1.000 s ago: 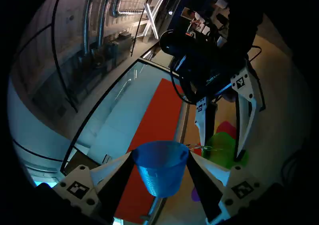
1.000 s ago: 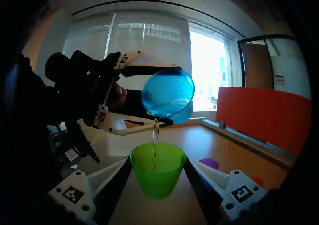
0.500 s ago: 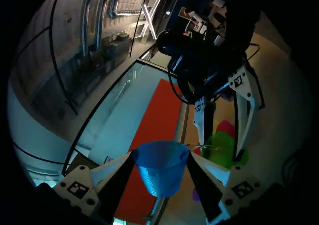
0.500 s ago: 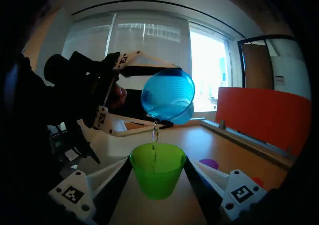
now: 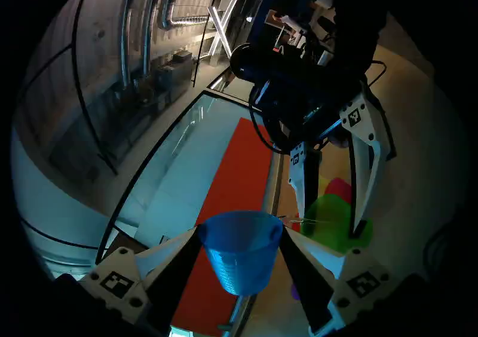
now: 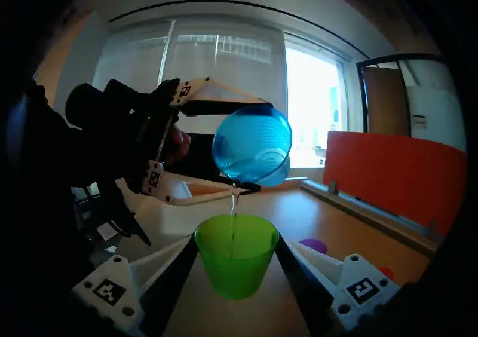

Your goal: Pour water

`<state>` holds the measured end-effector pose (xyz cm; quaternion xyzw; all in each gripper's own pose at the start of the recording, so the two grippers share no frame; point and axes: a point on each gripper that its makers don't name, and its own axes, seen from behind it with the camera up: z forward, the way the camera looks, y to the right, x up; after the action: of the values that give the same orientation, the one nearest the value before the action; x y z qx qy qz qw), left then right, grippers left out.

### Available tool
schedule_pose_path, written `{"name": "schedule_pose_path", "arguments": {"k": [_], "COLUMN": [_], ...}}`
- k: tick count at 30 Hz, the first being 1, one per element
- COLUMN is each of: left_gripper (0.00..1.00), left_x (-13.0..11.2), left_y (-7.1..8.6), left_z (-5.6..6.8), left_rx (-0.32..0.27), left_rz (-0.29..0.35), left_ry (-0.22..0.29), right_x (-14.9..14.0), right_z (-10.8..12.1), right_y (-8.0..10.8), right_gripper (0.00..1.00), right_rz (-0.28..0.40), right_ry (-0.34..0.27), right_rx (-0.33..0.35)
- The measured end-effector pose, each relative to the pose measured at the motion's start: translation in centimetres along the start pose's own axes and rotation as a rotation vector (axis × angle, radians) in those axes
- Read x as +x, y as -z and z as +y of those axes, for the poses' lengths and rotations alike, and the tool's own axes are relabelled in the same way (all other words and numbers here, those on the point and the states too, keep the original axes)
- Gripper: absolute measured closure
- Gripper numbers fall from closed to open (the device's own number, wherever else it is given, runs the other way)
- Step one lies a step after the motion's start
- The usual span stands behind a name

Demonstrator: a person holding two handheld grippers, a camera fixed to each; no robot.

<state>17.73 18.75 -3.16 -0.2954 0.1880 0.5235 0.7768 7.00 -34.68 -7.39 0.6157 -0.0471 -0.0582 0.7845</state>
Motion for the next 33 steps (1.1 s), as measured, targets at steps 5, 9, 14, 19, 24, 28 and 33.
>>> {"name": "schedule_pose_path", "arguments": {"k": [5,9,14,19,24,28,33], "left_gripper": [0.12,0.12,0.12,0.12,0.12,0.12,0.12], "left_x": [-0.03,0.02,0.00,0.04,0.07,0.14,0.31], "left_y": [0.07,0.12,0.16,0.15,0.12,0.12,0.15], "left_z": [0.00,0.09,0.01,-0.13,-0.21,-0.19,-0.24], "left_rx": [0.001,0.000,0.000,0.003,0.004,0.004,0.005], "left_rz": [-0.003,-0.002,0.000,0.001,0.001,0.001,0.003], "left_ry": [-0.022,-0.029,-0.033,-0.041,-0.045,-0.053,-0.058], "right_x": [0.04,0.06,0.05,0.07,0.07,0.13,0.12], "right_z": [-0.01,-0.04,-0.09,-0.04,-0.08,-0.13,-0.13], "right_y": [0.01,0.00,0.07,0.08,0.07,0.07,0.09], "right_gripper": [0.07,0.07,0.07,0.07,0.07,0.07,0.07], "right_rz": [0.000,-0.001,-0.001,-0.001,-0.002,0.000,0.000], "right_ry": [0.001,0.002,0.003,0.004,0.006,0.007,0.009], "right_rx": [-0.001,0.000,0.000,-0.001,0.000,0.001,0.000]}}
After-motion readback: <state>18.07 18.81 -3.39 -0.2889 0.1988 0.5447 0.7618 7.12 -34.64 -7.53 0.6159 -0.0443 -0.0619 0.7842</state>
